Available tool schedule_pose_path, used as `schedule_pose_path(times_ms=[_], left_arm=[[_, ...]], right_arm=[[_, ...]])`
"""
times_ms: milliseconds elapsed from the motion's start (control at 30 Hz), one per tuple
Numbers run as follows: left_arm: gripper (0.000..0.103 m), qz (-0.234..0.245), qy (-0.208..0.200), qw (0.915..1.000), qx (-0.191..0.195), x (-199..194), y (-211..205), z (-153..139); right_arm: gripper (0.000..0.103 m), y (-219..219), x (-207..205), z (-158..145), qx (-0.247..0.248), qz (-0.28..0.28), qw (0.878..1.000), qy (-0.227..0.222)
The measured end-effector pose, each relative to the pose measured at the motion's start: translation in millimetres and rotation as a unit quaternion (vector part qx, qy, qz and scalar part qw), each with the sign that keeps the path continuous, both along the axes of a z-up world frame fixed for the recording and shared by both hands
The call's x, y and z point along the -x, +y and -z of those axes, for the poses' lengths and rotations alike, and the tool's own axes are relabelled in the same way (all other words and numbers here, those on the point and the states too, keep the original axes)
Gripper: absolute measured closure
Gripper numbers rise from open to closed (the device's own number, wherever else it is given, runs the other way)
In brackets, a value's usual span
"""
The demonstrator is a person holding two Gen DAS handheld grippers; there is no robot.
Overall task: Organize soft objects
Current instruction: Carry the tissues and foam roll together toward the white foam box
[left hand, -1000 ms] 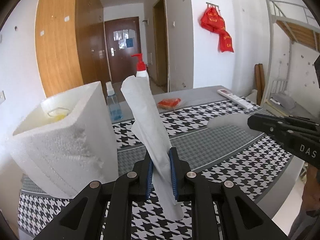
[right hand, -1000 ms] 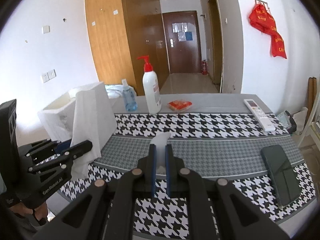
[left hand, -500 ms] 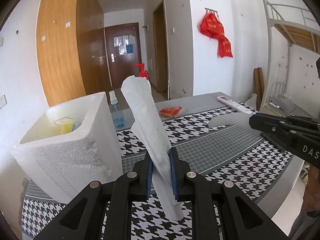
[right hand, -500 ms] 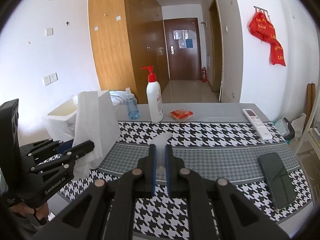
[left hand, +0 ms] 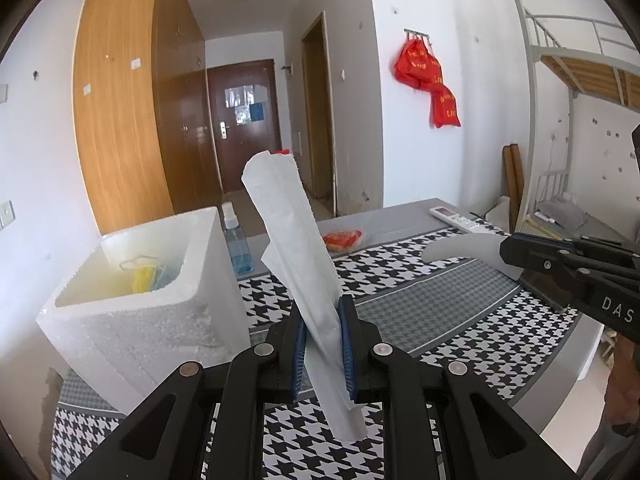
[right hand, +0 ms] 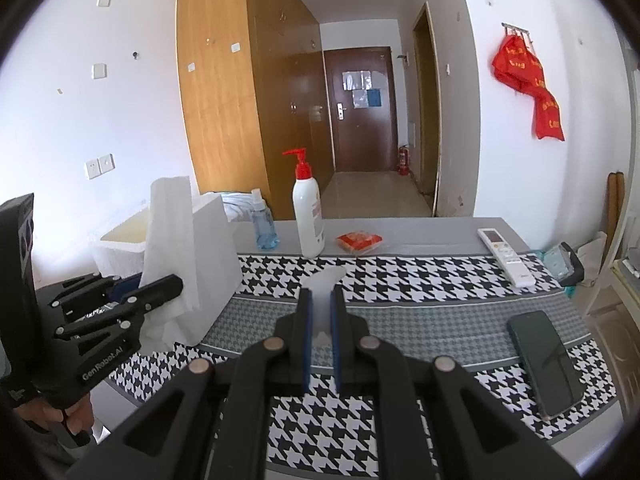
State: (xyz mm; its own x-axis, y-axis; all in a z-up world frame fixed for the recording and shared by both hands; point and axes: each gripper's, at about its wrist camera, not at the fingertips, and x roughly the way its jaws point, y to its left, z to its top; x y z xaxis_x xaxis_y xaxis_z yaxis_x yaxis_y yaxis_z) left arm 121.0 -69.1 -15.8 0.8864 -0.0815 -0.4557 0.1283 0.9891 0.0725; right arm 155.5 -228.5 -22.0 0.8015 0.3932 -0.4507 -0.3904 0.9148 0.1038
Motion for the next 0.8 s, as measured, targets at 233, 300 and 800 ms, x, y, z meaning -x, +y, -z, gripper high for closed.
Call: schedule_pose_path(times_ms=[233,300,800], left_arm=[[0.086,0.003,-0.005,1.0,0.001,2,2,-3],[0.086,0.002,-0.007,1.0,0.003,2,3,-4],[0.086,0.001,-0.026,0.9997,-0.002,4,5,-15]], right_arm=[[0.092,3,3,-2,-0.001,-0.001,1.0,-0.006],[0.092,4,4,-3,-0.002,-0.002,1.0,-0.007],[0.092,9,4,-9,-0.001,-0.009,1.0,-0.017]])
